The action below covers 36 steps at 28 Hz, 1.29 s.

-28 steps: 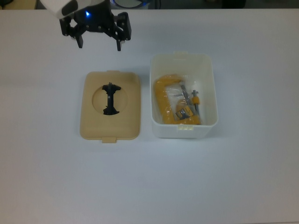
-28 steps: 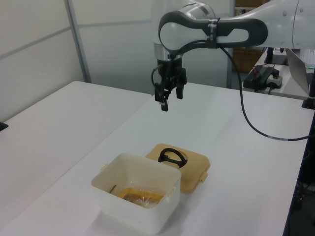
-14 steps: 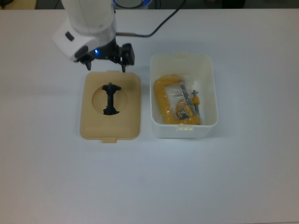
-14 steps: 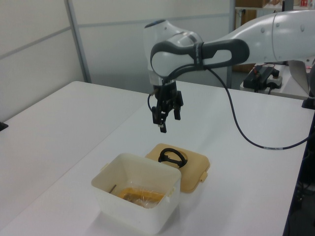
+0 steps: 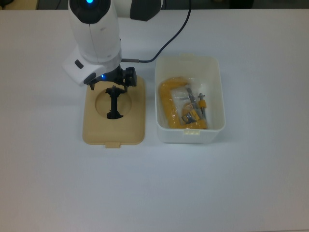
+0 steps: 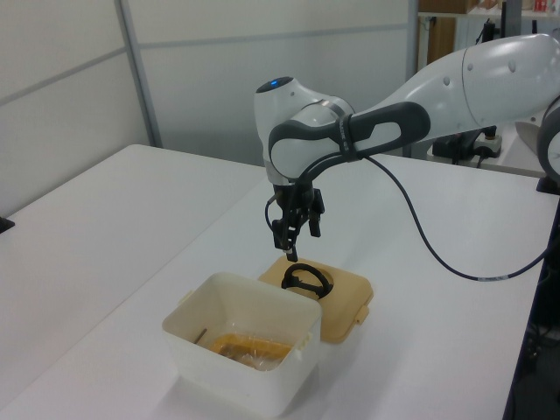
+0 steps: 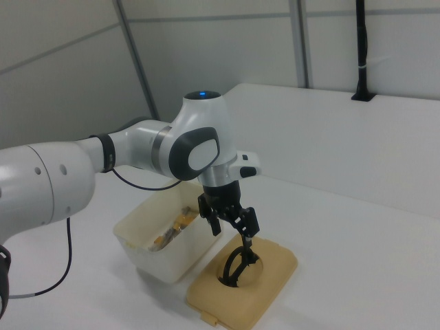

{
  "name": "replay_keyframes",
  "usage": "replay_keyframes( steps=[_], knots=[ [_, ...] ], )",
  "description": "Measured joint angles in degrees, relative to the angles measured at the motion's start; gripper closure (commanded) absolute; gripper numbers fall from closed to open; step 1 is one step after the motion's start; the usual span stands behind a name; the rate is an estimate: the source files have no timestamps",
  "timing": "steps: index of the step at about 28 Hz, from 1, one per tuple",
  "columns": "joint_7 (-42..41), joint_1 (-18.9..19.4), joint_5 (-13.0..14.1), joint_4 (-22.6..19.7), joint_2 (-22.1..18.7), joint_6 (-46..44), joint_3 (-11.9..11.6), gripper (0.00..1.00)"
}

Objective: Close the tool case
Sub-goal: 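Lower the open gripper onto the black handle of the tan lid, then close the gripper on the black lid handle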

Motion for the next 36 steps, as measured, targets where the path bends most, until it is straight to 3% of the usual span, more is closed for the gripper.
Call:
replay_keyframes(
  steps=[11,15,19,20,25,26,27,36],
  knots=[
    [0.0,0.2,-0.3,-2.4,1.9,3.7,0.0,0.00],
    [0.3,0.9,-1.1,-2.8,2.6,4.0,0.0,0.07],
    [1.0,1.4,-1.6,-2.8,2.8,4.0,0.0,0.34],
    [1.1,1.4,-1.6,-2.8,2.8,4.0,0.0,0.49],
    [1.1,1.4,-1.6,-2.8,2.8,4.0,0.0,0.82],
    [1.1,1.4,-1.6,-2.8,2.8,4.0,0.0,0.94],
    [1.1,1.4,-1.6,-2.8,2.8,4.0,0.0,1.00],
    [1.1,1.4,-1.6,-3.1,2.8,4.0,0.0,1.00]
  ],
)
